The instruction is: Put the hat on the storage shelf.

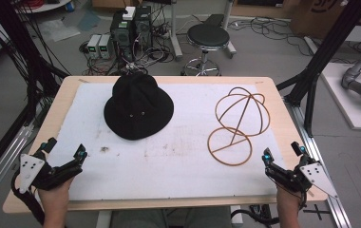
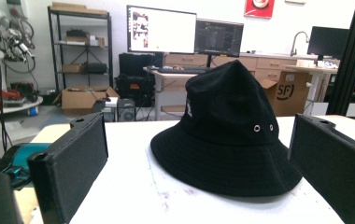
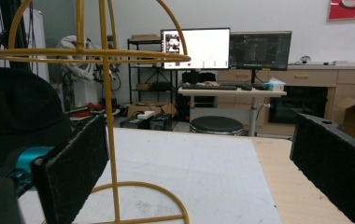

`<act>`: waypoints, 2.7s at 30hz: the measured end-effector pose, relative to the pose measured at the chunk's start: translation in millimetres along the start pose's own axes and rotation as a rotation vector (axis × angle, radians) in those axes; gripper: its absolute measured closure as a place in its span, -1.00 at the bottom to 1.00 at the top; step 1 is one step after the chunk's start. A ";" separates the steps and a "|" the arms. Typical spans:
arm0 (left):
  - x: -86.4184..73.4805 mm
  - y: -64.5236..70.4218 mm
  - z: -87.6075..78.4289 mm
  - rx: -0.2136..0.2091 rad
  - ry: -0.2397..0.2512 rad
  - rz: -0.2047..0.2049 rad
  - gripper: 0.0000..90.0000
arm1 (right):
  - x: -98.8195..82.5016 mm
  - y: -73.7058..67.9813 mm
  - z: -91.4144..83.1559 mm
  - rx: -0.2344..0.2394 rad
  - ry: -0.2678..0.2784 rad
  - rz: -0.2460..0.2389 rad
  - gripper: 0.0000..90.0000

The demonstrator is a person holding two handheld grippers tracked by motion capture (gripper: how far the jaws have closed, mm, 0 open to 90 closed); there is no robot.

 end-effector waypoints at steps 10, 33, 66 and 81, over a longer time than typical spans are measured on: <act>5.5 9.4 7.3 -0.034 0.013 0.003 -0.88 | -0.7 1.5 -0.3 0.003 -0.002 0.000 -0.91; 46.6 27.4 76.4 -0.094 0.003 0.025 -0.83 | -3.7 3.7 -0.7 0.010 -0.009 0.003 -0.91; 63.0 56.1 171.4 -0.144 -0.053 0.040 -0.79 | -2.7 2.2 2.1 0.029 -0.001 -0.011 -0.91; 63.2 65.3 215.0 -0.138 -0.036 0.025 -0.77 | -1.8 6.8 -2.6 0.013 0.000 -0.001 -0.91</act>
Point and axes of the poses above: each handheld gripper's, and its own axes: z roughly forward along the jaws, x roughly out of its top, y roughly to its right, the point moved 10 cm from there along z, roughly forward along the jaws, and after that the axes turned 7 degrees about z, right-handed, at the moved point
